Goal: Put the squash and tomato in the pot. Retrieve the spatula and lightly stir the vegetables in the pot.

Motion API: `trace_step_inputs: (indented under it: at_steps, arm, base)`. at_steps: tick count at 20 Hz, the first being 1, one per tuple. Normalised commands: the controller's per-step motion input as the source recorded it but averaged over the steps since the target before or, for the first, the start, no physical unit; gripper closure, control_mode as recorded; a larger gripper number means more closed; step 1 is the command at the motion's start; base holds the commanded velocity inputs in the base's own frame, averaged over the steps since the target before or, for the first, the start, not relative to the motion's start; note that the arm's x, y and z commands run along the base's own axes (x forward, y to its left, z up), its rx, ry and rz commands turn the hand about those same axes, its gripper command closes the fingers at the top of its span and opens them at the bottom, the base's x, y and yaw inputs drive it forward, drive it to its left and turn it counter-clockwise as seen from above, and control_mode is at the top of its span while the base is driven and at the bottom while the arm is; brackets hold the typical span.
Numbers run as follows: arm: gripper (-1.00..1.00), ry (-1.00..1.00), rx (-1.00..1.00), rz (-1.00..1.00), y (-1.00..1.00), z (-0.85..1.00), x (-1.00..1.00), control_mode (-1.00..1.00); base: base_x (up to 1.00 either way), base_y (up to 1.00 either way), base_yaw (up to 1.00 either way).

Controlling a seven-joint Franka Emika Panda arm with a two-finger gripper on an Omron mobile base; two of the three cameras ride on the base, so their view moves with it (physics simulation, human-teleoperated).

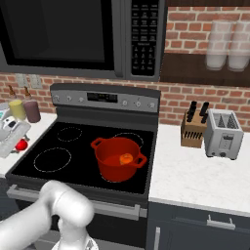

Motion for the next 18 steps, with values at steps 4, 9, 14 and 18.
trace_step_inputs:
  at_steps: [4, 9, 14, 18]
  arm:
    - [1.00, -0.01, -0.16, 0.07, -1.00, 0.73, -0.27, -1.00]
    - [1.00, 0.00, -0.11, 0.00, -1.00, 0.39, -0.10, -1.00]
    - [1.00, 0.07, -0.01, -0.12, -1.00, 0.17, 0.00, -1.00]
    - [1.00, 0.15, 0.00, -0.14, -1.00, 0.02, 0.11, -1.00]
  base:
    - [0.00, 0.00, 0.00]
    - [0.00, 0.00, 0.00]
    - [0.00, 0.00, 0.00]
    - [0.00, 0.00, 0.00]
